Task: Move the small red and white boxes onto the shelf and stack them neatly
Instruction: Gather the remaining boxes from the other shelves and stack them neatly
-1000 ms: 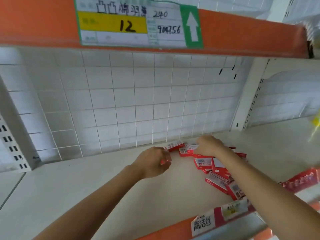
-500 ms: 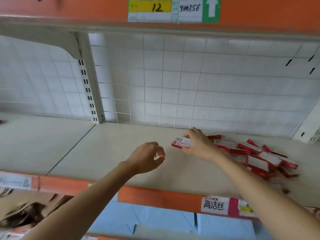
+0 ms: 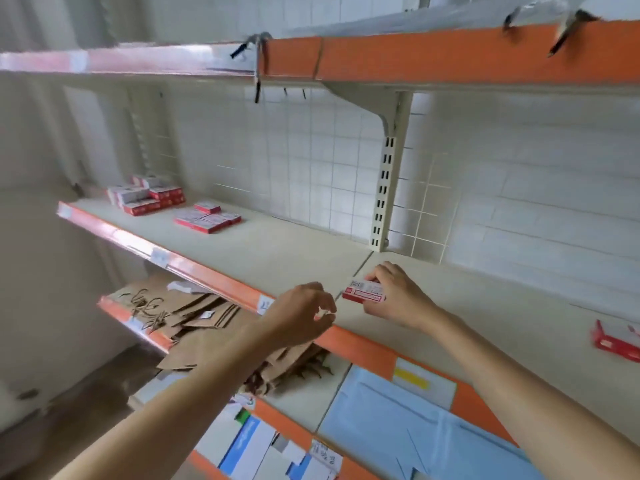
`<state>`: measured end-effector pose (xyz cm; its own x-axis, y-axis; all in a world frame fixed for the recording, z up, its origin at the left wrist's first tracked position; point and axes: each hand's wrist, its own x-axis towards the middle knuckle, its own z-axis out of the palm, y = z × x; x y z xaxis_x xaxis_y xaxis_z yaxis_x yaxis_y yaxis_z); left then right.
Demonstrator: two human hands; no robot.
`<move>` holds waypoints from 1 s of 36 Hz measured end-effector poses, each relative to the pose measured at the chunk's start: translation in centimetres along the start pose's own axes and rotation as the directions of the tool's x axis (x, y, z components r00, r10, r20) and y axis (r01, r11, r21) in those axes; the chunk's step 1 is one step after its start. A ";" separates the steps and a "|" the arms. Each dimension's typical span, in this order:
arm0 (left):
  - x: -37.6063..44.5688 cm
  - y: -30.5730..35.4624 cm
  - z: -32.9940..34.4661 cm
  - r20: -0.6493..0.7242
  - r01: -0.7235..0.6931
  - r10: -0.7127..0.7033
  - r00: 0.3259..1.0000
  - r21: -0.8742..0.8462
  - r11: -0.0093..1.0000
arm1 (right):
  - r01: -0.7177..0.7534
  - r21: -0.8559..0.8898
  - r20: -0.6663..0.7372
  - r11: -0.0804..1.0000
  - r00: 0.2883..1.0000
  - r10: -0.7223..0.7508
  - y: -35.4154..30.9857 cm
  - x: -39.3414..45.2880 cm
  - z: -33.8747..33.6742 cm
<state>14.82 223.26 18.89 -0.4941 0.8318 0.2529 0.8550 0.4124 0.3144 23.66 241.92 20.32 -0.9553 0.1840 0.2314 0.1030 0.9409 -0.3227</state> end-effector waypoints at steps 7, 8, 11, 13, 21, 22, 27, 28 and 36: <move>-6.1 -11.5 -5.6 -0.043 0.097 -0.094 0.995 0.077 0.992 | 0.164 0.021 0.044 0.986 0.985 -0.164 -10.8 7.5 7.4; -6.8 -12.9 -6.2 -0.047 0.106 -0.102 0.994 0.075 0.992 | 0.176 0.023 0.046 0.984 0.983 -0.177 -12.2 8.4 8.2; -8.7 -16.6 -7.8 -0.056 0.127 -0.123 0.991 0.087 0.988 | 0.202 0.049 0.050 0.978 0.978 -0.205 -15.8 10.7 10.7; -9.6 -18.5 -8.8 -0.073 0.128 -0.122 0.990 0.086 0.988 | 0.227 0.069 0.067 0.972 0.971 -0.231 -17.8 11.8 11.9; -10.2 -24.3 -10.4 -0.137 0.162 -0.150 0.979 0.077 0.984 | 0.252 0.067 0.043 0.966 0.966 -0.255 -21.4 18.0 14.2; -9.8 -24.9 -10.3 -0.142 0.168 -0.156 0.978 0.076 0.983 | 0.245 0.059 0.050 0.968 0.967 -0.248 -21.4 18.9 14.3; -6.9 -27.8 -10.2 -0.127 0.183 -0.172 0.977 0.077 0.980 | 0.218 0.019 0.053 0.976 0.974 -0.219 -20.0 23.9 15.0; -6.2 -28.5 -10.3 -0.131 0.186 -0.175 0.976 0.077 0.980 | 0.204 0.011 0.060 0.979 0.977 -0.205 -19.5 25.0 15.0; 0.5 -33.0 -10.7 -0.098 0.136 -0.132 0.986 0.028 0.990 | 0.010 0.011 0.094 1.000 0.996 -0.011 -15.0 30.9 16.7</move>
<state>-15.34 206.12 18.40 -0.6160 0.7294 0.2975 0.7841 0.5317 0.3201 -12.02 228.70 17.02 -0.9781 0.1461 0.1480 0.0903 0.9395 -0.3304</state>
